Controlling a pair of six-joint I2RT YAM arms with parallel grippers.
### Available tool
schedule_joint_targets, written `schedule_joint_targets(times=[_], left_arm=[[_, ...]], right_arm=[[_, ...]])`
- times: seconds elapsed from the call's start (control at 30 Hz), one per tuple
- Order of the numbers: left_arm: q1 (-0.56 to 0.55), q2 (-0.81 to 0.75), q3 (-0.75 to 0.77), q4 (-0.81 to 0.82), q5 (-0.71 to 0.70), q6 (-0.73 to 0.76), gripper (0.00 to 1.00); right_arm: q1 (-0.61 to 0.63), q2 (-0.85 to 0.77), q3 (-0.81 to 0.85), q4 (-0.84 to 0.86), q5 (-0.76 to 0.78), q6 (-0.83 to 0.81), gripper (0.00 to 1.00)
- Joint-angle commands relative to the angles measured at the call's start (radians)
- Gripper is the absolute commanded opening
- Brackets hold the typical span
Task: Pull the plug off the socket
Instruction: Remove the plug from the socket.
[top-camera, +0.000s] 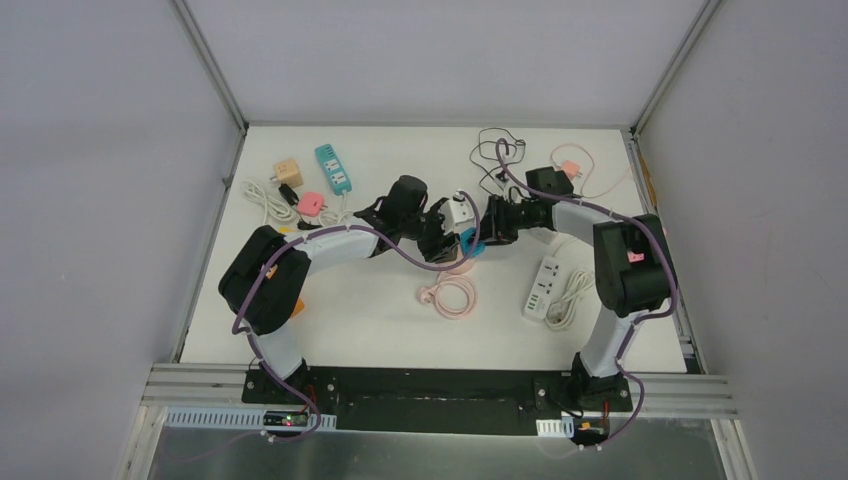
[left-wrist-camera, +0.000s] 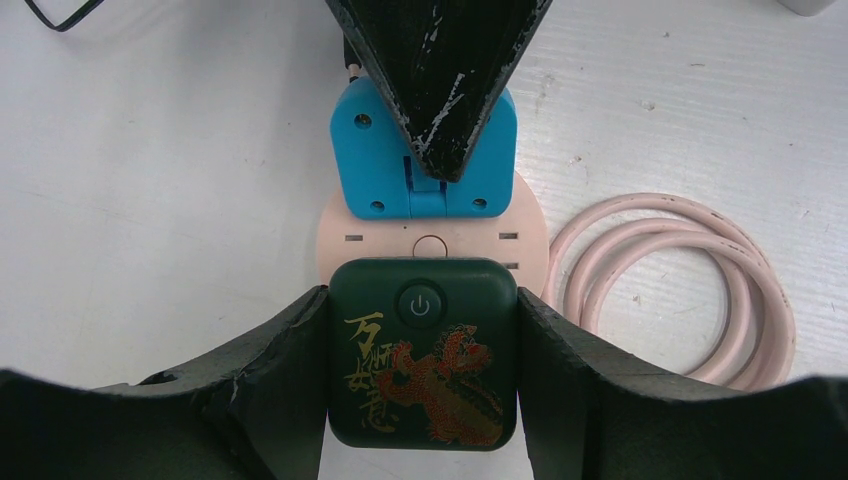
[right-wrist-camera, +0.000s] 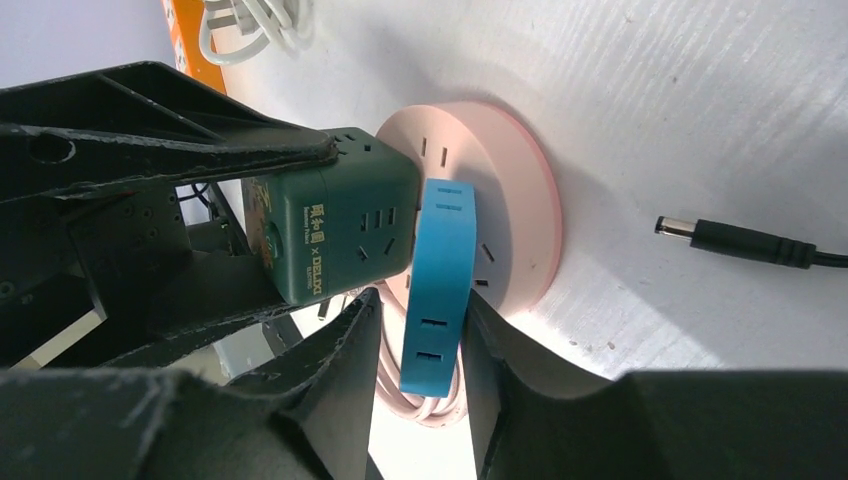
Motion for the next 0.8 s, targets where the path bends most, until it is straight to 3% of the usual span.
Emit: schedule_joint_targets(times=[0.0, 0.1, 0.3, 0.4, 0.5, 0.67, 0.77], left_arm=[[0.007, 0.013, -0.04, -0.039, 0.044, -0.02, 0.0], [0.007, 0.013, -0.043, -0.038, 0.05, -0.018, 0.0], [0.007, 0.011, -0.044, -0.038, 0.048, -0.018, 0.0], [0.007, 0.013, -0.044, -0.038, 0.047, -0.018, 0.0], [0.008, 0.013, -0.043, -0.038, 0.049, -0.018, 0.0], [0.008, 0.015, -0.04, -0.043, 0.057, -0.013, 0.0], [0.008, 0.015, -0.04, -0.048, 0.063, -0.007, 0.0]], right_arm=[[0.022, 0.0, 0.054, -0.028, 0.015, -0.024, 0.38], [0.026, 0.01, 0.064, -0.057, 0.033, -0.042, 0.32], [0.029, 0.003, 0.083, -0.124, 0.066, -0.115, 0.0], [0.037, -0.013, 0.089, -0.161, 0.099, -0.182, 0.0], [0.038, -0.012, 0.077, -0.143, 0.02, -0.18, 0.0], [0.027, 0.005, 0.056, -0.09, -0.085, -0.112, 0.0], [0.0, 0.014, 0.052, -0.063, -0.015, -0.036, 0.0]])
